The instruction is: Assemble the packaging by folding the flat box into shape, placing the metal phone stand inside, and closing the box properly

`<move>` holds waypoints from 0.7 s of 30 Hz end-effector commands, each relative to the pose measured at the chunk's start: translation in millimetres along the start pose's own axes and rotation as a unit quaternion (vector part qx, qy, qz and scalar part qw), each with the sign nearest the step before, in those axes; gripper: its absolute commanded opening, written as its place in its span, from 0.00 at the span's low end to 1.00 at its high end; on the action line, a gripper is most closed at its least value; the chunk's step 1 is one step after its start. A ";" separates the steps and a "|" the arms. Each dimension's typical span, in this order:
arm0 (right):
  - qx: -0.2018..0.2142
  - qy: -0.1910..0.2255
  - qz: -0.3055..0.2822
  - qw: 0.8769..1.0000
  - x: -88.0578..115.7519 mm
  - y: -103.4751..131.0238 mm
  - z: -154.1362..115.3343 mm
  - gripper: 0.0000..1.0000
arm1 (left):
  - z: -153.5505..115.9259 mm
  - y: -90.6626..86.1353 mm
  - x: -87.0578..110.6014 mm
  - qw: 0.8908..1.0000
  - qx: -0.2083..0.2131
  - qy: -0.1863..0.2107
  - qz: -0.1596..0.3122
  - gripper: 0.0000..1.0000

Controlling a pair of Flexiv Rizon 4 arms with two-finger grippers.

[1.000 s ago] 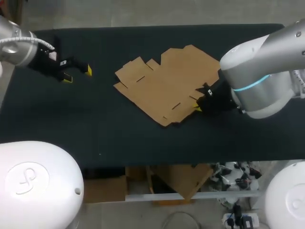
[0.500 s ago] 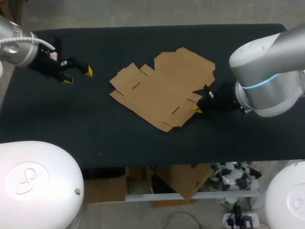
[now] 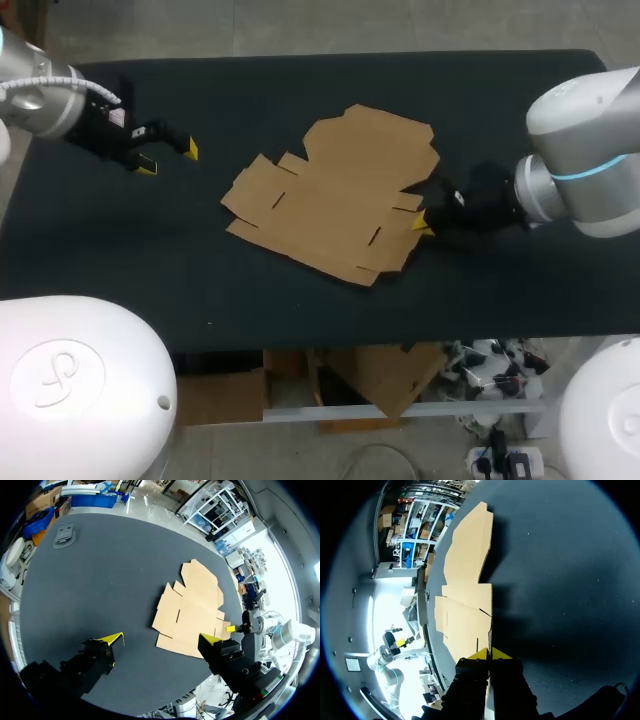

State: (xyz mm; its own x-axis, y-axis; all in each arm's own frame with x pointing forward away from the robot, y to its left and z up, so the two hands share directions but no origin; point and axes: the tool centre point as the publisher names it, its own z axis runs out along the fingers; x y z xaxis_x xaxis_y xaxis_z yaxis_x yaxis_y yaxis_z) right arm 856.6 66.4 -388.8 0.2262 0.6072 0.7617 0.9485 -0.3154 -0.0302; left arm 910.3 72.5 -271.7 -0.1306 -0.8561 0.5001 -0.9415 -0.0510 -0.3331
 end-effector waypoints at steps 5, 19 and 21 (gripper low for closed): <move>0.016 0.042 -0.019 0.999 1.2 -5.9 -7.1 0.00 | 0.6 0.7 2.2 1.000 -0.002 -0.003 -0.002 1.00; 0.046 0.021 -0.032 0.998 -5.5 -3.7 -3.7 1.00 | 2.2 1.5 2.2 1.000 -0.004 -0.002 -0.002 1.00; 0.048 0.017 -0.032 0.998 -5.3 -3.3 -4.0 1.00 | 2.3 1.7 2.2 1.000 -0.004 -0.002 -0.003 1.00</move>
State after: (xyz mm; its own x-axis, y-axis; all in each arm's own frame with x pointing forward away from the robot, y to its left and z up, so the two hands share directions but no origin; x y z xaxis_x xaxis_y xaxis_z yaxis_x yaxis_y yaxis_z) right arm 847.9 62.0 -389.4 0.1555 0.5953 0.7883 0.9766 -0.2129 -0.0319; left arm 908.8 70.2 -273.5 -0.1278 -0.8552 0.5024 -0.9435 -0.0513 -0.3274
